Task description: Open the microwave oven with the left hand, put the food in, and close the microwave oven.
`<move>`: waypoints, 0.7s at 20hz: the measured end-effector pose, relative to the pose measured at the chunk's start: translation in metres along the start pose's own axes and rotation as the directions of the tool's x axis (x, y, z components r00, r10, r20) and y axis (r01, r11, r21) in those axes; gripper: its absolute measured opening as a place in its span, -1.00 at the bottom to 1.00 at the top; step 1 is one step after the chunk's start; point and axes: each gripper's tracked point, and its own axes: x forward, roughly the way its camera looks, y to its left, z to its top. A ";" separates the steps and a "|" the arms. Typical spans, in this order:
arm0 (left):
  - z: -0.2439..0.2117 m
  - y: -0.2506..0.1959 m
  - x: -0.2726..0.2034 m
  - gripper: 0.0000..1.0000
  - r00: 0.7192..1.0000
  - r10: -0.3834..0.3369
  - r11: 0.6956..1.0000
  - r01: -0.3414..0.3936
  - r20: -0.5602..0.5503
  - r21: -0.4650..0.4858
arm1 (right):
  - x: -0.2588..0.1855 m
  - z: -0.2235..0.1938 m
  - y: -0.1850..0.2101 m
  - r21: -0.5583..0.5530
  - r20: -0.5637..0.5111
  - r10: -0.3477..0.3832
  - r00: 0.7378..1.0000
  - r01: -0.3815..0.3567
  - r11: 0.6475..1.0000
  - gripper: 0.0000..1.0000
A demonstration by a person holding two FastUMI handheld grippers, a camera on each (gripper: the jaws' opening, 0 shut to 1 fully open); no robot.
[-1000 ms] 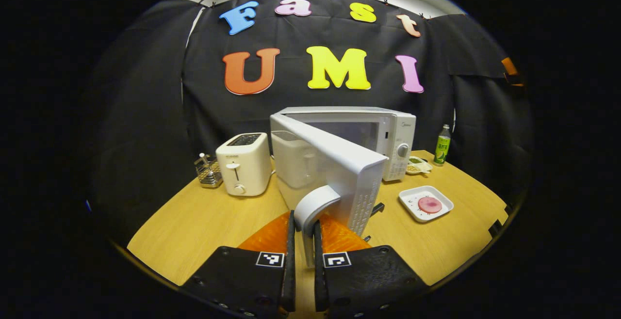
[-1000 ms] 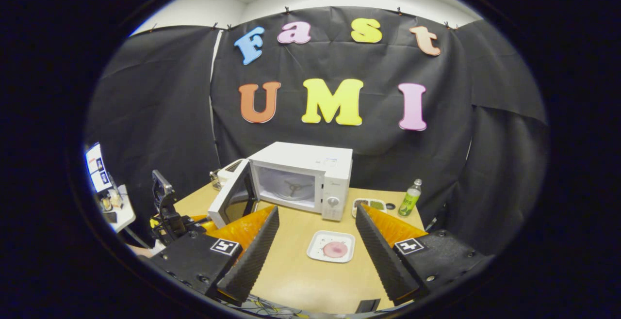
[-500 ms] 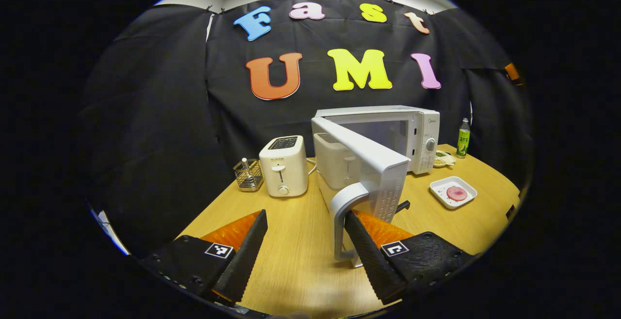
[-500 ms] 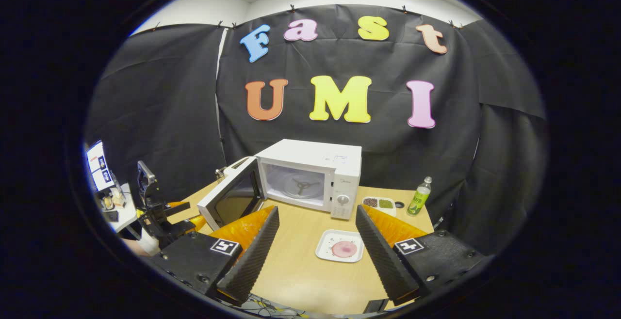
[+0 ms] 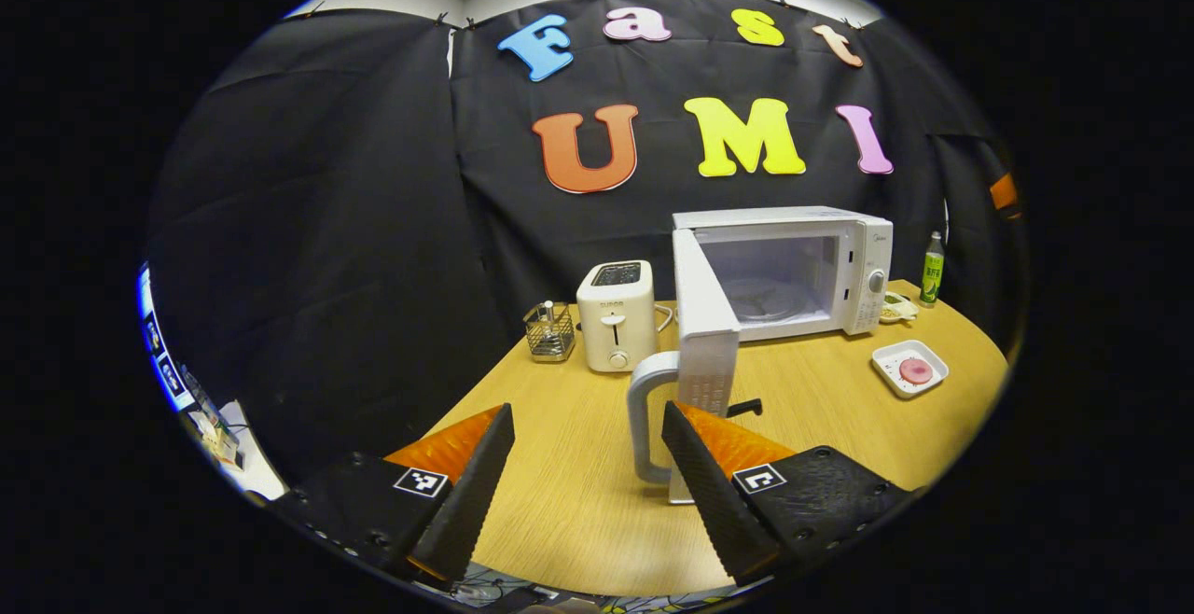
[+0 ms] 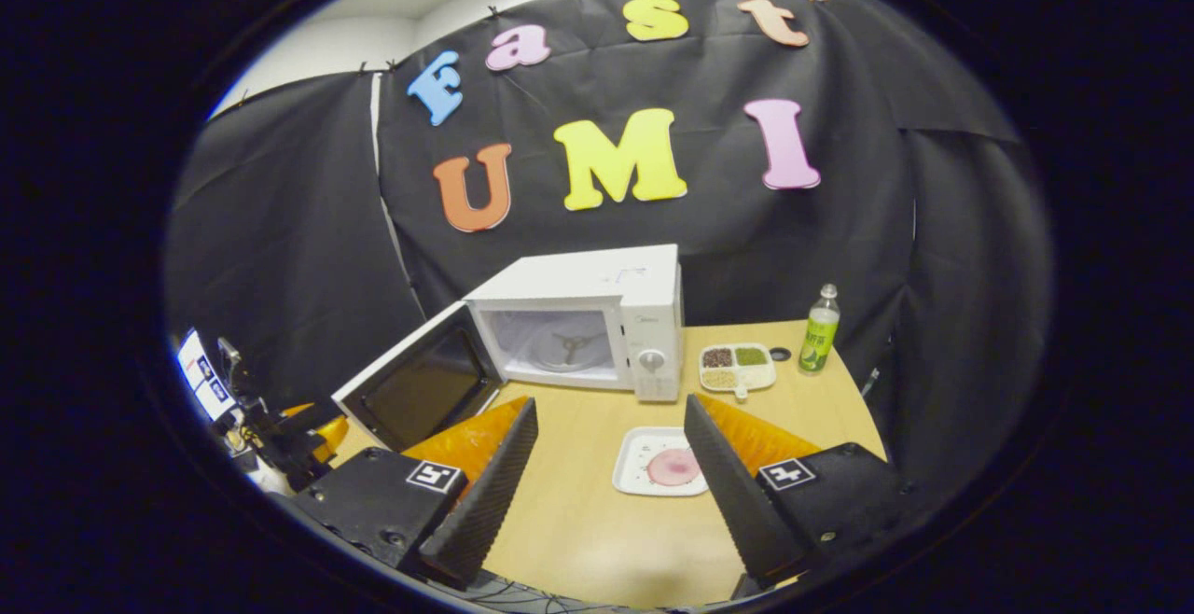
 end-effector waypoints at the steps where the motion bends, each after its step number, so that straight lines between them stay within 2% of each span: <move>1: 0.005 -0.004 -0.008 0.90 1.000 -0.005 1.000 0.005 0.008 -0.009 | 0.010 -0.008 -0.013 -0.007 -0.018 -0.016 1.000 0.016 1.000 0.83; 2: 0.013 -0.013 -0.015 0.90 1.000 -0.014 1.000 0.014 0.019 -0.017 | 0.020 -0.017 -0.025 -0.011 -0.049 -0.031 0.998 0.031 0.999 0.82; 3: 0.020 -0.022 -0.022 0.90 0.999 -0.021 1.000 0.021 0.029 -0.020 | 0.032 -0.028 -0.037 -0.009 -0.075 -0.043 0.996 0.043 0.999 0.98; 4: 0.026 -0.029 -0.026 0.90 0.999 -0.027 0.999 0.028 0.036 -0.023 | 0.043 -0.038 -0.046 -0.004 -0.105 -0.044 0.993 0.044 0.999 0.75; 5: 0.033 -0.039 -0.033 0.90 0.998 -0.038 0.999 0.039 0.047 -0.028 | 0.054 -0.050 -0.057 0.004 -0.144 -0.050 0.988 0.051 0.999 0.92; 7: 0.054 -0.061 -0.044 0.90 0.995 -0.056 0.998 0.059 0.078 -0.032 | 0.078 -0.076 -0.075 0.039 -0.231 -0.044 0.972 0.054 0.998 0.76; 9: 0.073 -0.082 -0.055 0.90 0.992 -0.076 0.996 0.080 0.104 -0.037 | 0.104 -0.103 -0.089 0.068 -0.315 -0.022 0.949 0.046 0.997 0.60; 10: 0.083 -0.093 -0.060 0.89 0.990 -0.081 0.996 0.086 0.115 -0.036 | 0.117 -0.113 -0.095 0.080 -0.352 -0.011 0.936 0.042 0.996 0.58; 12: 0.103 -0.112 -0.068 0.90 0.987 -0.084 0.995 0.090 0.140 -0.035 | 0.141 -0.137 -0.108 0.113 -0.432 0.015 0.902 0.037 0.993 0.43; 13: 0.111 -0.122 -0.072 0.90 0.986 -0.083 0.995 0.089 0.146 -0.040 | 0.152 -0.147 -0.113 0.122 -0.468 0.027 0.884 0.034 0.992 0.11; 14: 0.118 -0.130 -0.075 0.90 0.985 -0.081 0.995 0.089 0.153 -0.045 | 0.162 -0.155 -0.116 0.133 -0.499 0.046 0.866 0.024 0.991 0.29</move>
